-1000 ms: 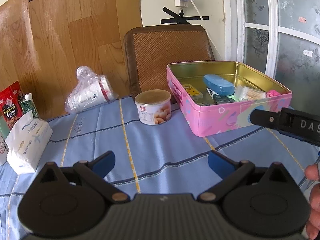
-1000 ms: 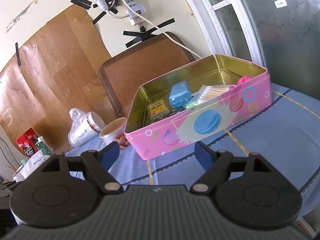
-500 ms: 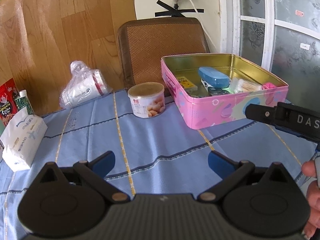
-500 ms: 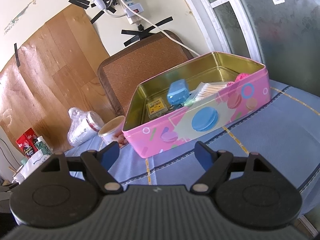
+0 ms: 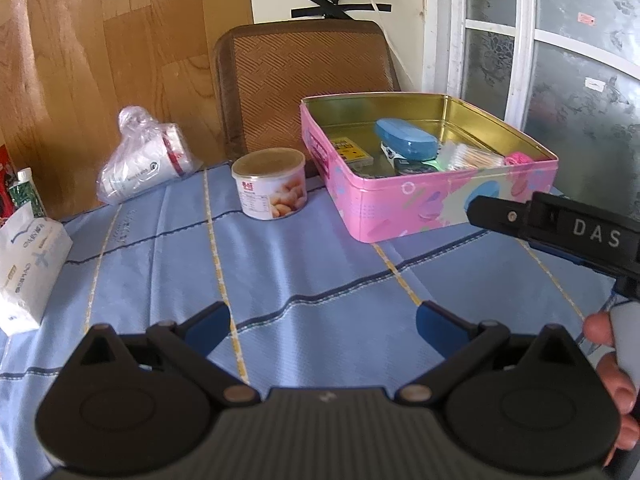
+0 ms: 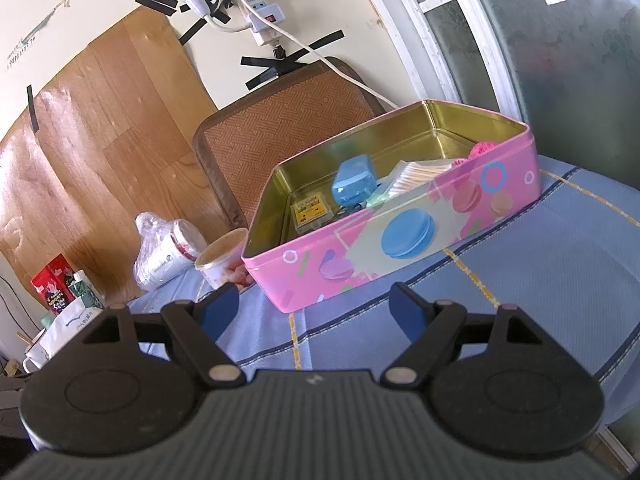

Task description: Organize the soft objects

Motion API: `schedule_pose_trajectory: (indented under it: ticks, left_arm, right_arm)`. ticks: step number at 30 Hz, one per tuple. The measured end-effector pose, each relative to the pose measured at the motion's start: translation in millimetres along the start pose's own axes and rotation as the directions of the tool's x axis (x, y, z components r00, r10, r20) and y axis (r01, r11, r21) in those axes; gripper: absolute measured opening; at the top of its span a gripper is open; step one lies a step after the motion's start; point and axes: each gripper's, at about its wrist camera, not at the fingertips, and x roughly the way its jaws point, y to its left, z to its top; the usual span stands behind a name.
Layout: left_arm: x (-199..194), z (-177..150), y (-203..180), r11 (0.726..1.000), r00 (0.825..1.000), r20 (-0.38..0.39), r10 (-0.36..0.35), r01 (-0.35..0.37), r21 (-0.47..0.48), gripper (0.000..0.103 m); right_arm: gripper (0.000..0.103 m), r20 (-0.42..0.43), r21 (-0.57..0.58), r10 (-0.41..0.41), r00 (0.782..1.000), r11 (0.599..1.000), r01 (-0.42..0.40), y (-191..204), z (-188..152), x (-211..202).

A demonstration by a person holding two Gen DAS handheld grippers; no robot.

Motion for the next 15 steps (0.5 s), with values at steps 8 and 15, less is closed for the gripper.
schedule_pose_trajectory:
  ticks: [8, 15]
  left_arm:
    - [-0.3, -0.9, -1.7, 1.0, 1.0, -0.003, -0.004, 0.004, 0.005, 0.103]
    - [0.4, -1.2, -2.9, 1.0, 1.0, -0.009, -0.006, 0.006, 0.009, 0.103]
  right_arm:
    - [0.084, 0.0, 0.003, -0.002, 1.0, 1.0, 0.002, -0.3, -1.2, -0.4]
    - [0.084, -0.001, 0.003, -0.003, 1.0, 1.0, 0.003, -0.3, -1.0, -0.5]
